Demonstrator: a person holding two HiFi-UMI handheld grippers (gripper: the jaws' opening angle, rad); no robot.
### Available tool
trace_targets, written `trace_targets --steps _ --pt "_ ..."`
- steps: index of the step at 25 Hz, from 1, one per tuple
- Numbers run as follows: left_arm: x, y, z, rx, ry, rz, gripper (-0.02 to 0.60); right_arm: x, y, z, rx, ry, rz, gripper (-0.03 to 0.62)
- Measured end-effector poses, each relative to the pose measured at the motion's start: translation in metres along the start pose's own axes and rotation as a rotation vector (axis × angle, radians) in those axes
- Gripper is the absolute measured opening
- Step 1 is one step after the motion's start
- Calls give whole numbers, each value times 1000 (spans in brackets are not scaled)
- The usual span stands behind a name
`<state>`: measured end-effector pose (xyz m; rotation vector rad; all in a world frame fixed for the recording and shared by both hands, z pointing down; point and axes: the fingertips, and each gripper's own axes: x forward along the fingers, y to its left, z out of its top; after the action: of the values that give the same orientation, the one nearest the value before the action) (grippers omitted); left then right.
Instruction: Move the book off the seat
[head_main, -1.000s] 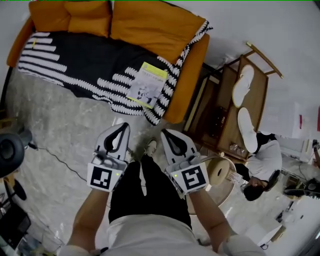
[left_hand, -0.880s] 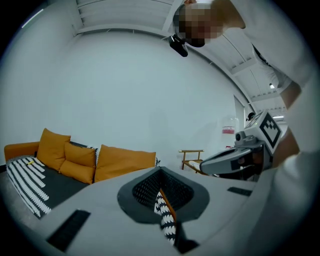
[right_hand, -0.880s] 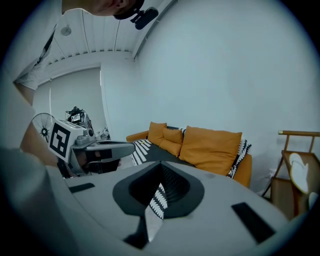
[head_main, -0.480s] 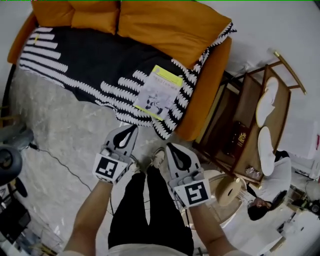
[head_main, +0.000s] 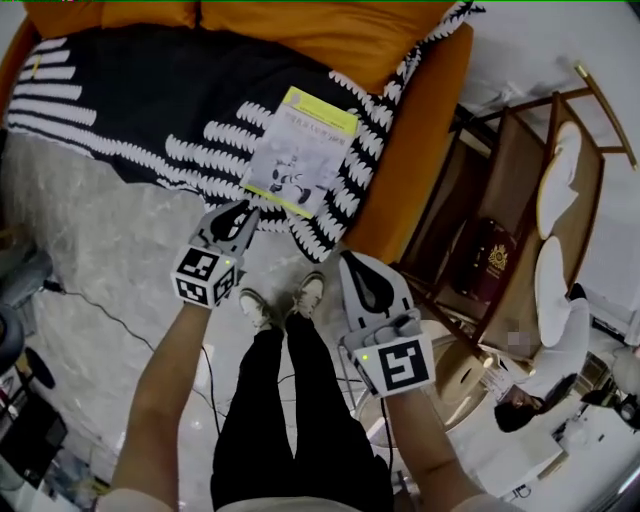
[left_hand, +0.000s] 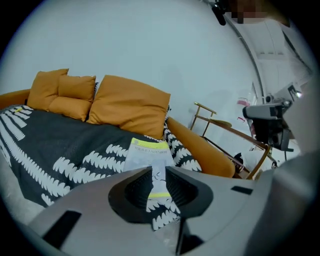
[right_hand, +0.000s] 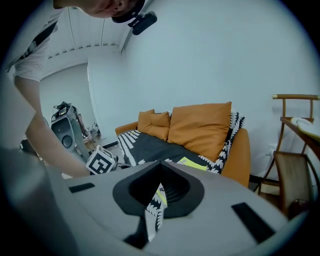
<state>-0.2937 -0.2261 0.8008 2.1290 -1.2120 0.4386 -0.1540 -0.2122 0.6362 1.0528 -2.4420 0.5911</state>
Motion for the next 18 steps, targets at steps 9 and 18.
trace_targets --steps 9,18 --pt "59 48 -44 -41 95 -22 202 17 -6 -37 -8 37 41 20" --pt "99 76 -57 -70 146 -93 299 26 -13 -58 0 51 53 20"
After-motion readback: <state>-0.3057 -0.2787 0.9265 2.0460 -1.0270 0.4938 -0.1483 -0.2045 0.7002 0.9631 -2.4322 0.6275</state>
